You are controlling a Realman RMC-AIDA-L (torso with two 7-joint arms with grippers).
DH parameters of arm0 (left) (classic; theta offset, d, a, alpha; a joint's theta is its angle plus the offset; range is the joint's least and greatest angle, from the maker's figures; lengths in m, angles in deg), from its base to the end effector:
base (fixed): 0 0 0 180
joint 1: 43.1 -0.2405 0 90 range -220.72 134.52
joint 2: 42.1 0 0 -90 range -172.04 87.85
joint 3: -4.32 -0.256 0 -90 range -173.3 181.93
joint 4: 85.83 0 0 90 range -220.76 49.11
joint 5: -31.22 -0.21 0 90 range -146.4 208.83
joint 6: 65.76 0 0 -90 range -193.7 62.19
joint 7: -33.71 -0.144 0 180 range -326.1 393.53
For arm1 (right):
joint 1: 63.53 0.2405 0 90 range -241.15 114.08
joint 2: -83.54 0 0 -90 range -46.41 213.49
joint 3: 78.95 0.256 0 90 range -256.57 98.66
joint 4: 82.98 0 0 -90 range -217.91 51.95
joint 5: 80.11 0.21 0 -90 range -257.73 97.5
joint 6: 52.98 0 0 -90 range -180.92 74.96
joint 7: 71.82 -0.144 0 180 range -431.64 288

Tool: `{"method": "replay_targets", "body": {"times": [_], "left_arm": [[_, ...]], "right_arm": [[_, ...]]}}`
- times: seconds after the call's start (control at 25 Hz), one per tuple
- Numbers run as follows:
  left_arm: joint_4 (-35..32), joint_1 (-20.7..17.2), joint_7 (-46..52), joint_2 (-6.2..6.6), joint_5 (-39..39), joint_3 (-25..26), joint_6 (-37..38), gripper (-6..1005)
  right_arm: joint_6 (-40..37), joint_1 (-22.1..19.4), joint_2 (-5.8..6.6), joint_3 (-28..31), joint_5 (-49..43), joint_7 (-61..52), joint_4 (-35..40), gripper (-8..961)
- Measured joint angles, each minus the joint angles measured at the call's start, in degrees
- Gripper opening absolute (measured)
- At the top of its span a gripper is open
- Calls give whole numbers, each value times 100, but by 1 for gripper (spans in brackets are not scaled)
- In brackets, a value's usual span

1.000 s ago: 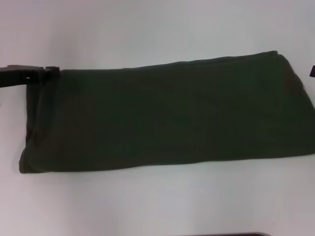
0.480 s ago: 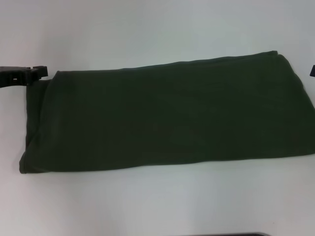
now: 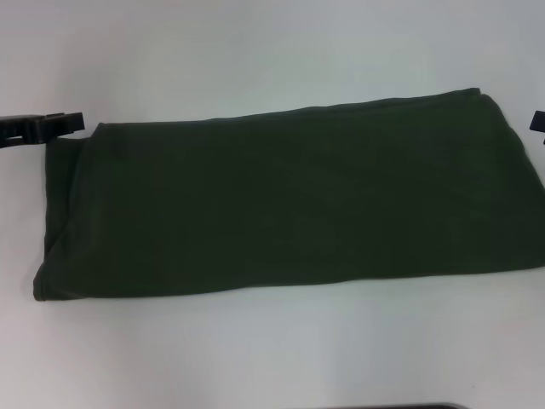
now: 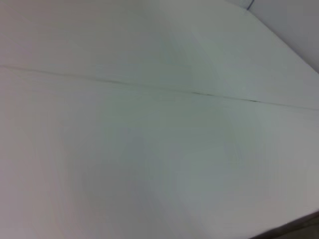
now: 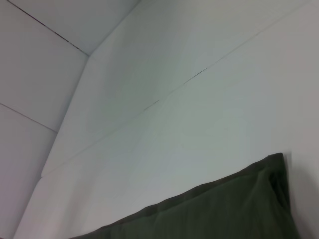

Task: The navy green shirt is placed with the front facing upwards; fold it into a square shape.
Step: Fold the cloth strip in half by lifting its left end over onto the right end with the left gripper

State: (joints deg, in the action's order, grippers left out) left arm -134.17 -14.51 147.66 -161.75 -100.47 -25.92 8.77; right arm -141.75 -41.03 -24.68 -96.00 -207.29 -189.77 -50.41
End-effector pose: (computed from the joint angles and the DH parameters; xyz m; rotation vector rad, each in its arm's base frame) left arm -0.3251 0.3504 0.0460 -2.1892 -1.3417 -0.4162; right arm 0.3785 0.2886 0.0953 -1.9931 1.7401 0.7505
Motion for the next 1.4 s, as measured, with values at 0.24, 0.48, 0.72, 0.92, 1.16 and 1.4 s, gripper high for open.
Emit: {"method": "replay_targets", "body": {"times": [0.24,0.48,0.72,0.92,1.16,1.4], "left_arm": [[-8,-20,213,39,-149,0,37,389],[-23,-27,451,69,-340,0,65,598],[-23,51,723,93,-713,-19,42,821],[-22,71,811,124,-801,-28,167,889],[5,83,886,162,-941,-9,271,885],[18,121,985,179,-1128,1,342,884]], "right_arm": [[3,-15,-4,4,0,57,4,735],[6,-30,-6,9,0,121,4,742],[29,-19,-6,9,0,128,4,746],[39,-30,-3,39,8,128,4,745],[41,-47,19,53,27,112,4,745],[41,-52,28,53,33,112,4,745]]}}
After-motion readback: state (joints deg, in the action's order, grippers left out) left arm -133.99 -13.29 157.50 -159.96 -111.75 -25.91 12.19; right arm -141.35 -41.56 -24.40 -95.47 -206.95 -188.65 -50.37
